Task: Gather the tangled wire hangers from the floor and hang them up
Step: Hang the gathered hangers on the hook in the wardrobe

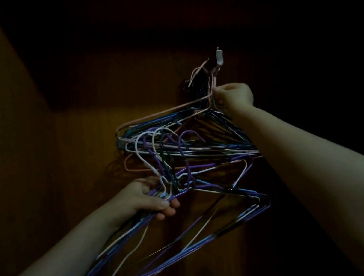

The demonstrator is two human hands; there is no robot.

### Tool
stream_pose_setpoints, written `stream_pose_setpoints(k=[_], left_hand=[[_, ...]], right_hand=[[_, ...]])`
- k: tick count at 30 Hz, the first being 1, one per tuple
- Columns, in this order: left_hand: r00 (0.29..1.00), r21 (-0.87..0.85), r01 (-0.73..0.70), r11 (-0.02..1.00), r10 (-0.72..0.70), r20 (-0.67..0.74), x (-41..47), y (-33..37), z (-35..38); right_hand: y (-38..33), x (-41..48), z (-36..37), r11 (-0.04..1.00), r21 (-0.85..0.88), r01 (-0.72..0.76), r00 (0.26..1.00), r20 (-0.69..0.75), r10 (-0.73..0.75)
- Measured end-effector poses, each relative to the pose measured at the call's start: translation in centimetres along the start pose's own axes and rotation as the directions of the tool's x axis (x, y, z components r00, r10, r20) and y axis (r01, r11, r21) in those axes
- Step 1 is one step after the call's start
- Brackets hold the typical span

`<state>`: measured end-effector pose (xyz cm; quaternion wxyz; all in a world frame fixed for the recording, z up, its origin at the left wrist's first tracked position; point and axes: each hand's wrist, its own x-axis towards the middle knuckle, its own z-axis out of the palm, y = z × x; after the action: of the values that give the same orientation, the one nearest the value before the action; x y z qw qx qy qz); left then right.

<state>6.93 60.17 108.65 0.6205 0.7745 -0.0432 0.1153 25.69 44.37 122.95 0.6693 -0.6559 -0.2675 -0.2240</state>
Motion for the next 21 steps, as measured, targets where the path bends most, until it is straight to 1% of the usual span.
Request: stream_pose_setpoints(k=[2, 4, 7, 10, 13, 15, 16, 18, 21], left_hand=[[1.000, -0.001, 0.001, 1.000, -0.001, 0.003, -0.1, -0.2, -0.2], [1.000, 0.006, 0.008, 1.000, -0.008, 0.002, -0.3, -0.2, -0.3], [1.000, -0.033, 0.005, 0.999, -0.005, -0.003, -1.1, -0.3, -0.5], [1.000, -0.077, -0.011, 0.997, 0.011, 0.000, -2.1, -0.5, -0.7], [1.000, -0.112, -0.005, 0.994, 0.003, -0.015, -3.1, -0.6, -0.9], [1.000, -0.128, -0.004, 0.992, 0.001, -0.025, -3.9, -0.6, -1.0], [1.000, -0.136, -0.007, 0.991, 0.003, -0.030, -4.4, -0.6, -1.0], [1.000, -0.131, -0.003, 0.991, -0.001, -0.028, -5.3, -0.6, -0.8], [0.999, -0.113, 0.016, 0.993, -0.021, -0.042, -6.7, -0.9, -0.4]], right_hand=[[0.5, 0.1, 0.2, 0.998, -0.060, -0.009, 0.999, 0.043, 0.011], [1.1, 0.2, 0.5, 0.996, -0.085, -0.006, 0.997, 0.074, 0.013], [0.6, 0.1, 0.8, 0.995, -0.098, -0.026, 0.996, 0.084, 0.034], [0.8, -0.5, 0.8, 0.988, -0.157, -0.002, 0.999, 0.040, 0.008], [0.9, -1.5, 0.8, 0.957, -0.289, 0.007, 1.000, -0.004, -0.009], [0.6, -2.9, 0.7, 0.908, -0.420, -0.002, 0.998, -0.057, -0.023], [0.5, -3.9, 0.7, 0.890, -0.457, 0.007, 0.994, -0.092, -0.055], [0.5, -7.0, 0.4, 0.893, -0.446, 0.063, 0.983, -0.125, -0.132], [1.3, -13.3, 0.0, 0.932, -0.310, 0.186, 0.972, -0.084, -0.221]])
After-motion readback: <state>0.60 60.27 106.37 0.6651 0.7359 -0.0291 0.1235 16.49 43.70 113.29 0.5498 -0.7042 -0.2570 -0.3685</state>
